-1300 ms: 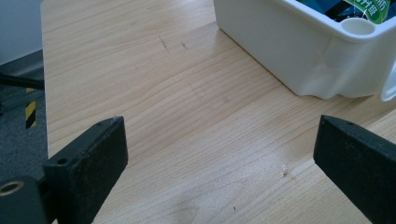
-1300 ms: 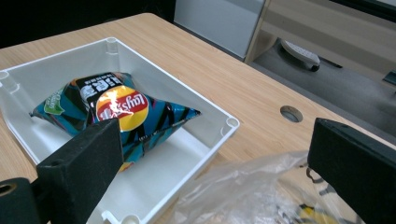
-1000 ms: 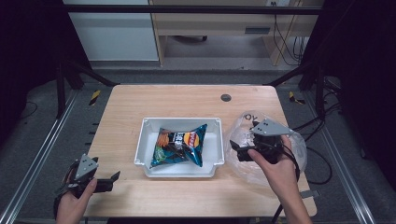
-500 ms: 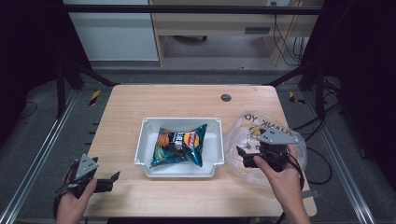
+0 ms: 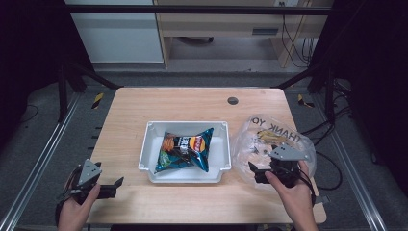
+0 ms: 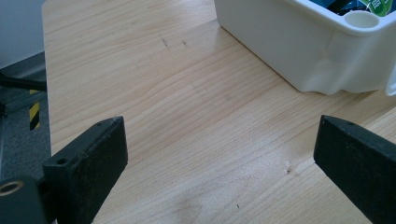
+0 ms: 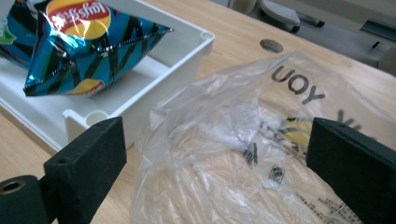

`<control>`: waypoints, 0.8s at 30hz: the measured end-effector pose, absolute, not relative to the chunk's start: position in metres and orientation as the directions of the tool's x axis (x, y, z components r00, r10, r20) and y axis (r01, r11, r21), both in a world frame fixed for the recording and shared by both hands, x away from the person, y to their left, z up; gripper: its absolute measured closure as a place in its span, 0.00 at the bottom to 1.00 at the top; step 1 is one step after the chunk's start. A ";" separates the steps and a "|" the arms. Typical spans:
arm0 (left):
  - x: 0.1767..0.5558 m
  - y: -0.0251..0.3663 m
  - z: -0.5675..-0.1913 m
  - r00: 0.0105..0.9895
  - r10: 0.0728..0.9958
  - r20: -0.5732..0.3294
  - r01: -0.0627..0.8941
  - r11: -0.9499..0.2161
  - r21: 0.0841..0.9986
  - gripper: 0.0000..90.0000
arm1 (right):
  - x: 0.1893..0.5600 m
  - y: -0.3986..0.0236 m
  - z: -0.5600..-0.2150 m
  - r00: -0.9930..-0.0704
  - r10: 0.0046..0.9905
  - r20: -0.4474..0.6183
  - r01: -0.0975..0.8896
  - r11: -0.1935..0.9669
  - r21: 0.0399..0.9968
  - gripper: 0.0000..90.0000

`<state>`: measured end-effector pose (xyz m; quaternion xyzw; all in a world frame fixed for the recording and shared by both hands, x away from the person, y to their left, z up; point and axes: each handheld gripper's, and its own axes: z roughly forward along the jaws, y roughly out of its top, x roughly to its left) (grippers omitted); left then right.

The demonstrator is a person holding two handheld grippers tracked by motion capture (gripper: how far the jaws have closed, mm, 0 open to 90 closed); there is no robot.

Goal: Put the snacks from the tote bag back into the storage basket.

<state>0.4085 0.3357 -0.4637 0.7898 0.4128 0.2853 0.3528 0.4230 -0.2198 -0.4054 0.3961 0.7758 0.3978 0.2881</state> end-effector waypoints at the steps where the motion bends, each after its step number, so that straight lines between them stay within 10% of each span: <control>1: 0.408 0.336 -0.464 0.496 0.854 0.159 0.451 -0.409 0.793 0.03 | 0.423 -0.220 -0.408 -0.522 0.842 -0.132 0.387 0.372 0.843 0.06; 24: 0.409 0.334 -0.467 0.505 0.847 0.166 0.457 -0.425 0.782 0.03 | 0.454 -0.202 -0.456 -0.574 0.813 -0.103 0.499 0.446 0.743 0.10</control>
